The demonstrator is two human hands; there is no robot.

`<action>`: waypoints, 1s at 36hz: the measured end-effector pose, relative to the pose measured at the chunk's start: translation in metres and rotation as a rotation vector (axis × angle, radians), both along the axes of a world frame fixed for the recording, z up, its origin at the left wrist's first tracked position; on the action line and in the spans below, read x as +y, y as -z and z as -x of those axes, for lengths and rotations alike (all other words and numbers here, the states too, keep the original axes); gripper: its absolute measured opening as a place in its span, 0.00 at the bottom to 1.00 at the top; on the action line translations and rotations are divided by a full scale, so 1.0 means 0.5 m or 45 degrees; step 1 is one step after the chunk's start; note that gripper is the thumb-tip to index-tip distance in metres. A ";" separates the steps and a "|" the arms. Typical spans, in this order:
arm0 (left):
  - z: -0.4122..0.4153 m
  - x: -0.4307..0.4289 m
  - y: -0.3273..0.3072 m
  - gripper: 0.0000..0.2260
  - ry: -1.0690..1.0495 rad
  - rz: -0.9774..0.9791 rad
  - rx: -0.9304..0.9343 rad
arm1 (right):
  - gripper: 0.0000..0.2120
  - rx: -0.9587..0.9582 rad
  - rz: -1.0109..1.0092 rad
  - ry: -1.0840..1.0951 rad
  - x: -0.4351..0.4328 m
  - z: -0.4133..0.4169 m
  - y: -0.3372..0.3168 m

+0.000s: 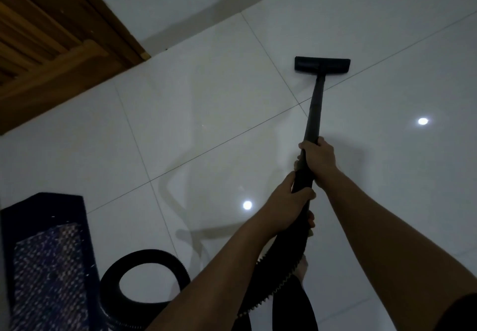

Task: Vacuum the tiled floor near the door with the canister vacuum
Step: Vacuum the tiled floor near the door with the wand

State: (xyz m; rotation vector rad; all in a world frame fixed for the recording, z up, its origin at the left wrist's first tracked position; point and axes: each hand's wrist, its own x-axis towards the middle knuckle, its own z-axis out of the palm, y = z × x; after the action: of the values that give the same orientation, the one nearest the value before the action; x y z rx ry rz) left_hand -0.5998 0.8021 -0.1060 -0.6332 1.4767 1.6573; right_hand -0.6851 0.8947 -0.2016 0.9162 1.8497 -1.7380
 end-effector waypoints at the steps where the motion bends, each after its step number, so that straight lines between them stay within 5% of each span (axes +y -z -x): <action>1: -0.009 -0.010 -0.002 0.21 -0.002 0.001 -0.001 | 0.16 -0.007 0.000 -0.006 -0.010 -0.009 -0.001; 26: -0.282 -0.258 -0.037 0.17 -0.246 0.061 0.018 | 0.17 -0.113 0.073 -0.286 -0.315 -0.253 -0.023; 36: -0.343 -0.203 -0.043 0.17 -0.293 0.077 0.090 | 0.08 -0.135 0.115 -0.349 -0.275 -0.311 -0.031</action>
State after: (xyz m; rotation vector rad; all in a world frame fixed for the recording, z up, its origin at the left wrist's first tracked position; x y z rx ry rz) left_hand -0.4285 0.7007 -0.0845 -0.8108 1.5570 1.8309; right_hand -0.5294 0.7573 -0.1858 0.6711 1.7226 -1.5611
